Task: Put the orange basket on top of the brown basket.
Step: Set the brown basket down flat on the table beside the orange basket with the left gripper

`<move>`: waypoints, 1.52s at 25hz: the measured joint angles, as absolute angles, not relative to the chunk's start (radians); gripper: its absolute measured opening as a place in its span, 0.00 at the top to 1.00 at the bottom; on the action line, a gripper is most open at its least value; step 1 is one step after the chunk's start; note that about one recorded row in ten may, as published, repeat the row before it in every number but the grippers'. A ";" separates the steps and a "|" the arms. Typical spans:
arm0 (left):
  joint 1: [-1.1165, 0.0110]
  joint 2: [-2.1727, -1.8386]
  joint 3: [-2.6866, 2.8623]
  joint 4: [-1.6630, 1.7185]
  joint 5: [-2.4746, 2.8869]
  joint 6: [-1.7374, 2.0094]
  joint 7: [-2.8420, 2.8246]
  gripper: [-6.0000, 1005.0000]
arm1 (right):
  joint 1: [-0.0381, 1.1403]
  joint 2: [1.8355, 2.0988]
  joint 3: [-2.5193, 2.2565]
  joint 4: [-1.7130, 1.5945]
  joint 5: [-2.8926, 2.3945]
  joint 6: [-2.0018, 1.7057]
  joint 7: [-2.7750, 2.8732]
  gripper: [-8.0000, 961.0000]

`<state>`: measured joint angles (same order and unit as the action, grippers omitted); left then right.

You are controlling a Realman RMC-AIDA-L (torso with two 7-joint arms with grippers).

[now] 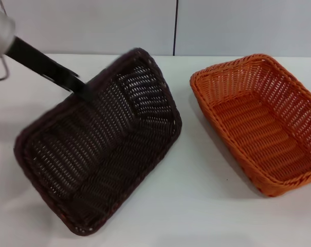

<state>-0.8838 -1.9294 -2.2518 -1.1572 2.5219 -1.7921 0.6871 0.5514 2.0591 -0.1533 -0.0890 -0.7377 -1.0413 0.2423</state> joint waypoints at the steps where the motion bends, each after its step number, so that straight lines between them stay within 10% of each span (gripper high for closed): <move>1: -0.909 -1.926 -2.252 -1.097 2.527 -1.780 0.709 0.81 | 0.551 2.060 -0.153 -0.089 -0.738 -1.041 0.242 0.15; 38: -0.882 -1.808 -2.391 -1.151 2.380 -1.812 0.743 0.97 | 0.566 2.062 -0.146 -0.082 -0.738 -1.003 0.242 0.15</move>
<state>-0.8821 -1.8077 -2.3909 -1.1512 2.3803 -1.8123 0.7430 0.5656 2.0616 -0.1459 -0.0817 -0.7377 -1.0030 0.2423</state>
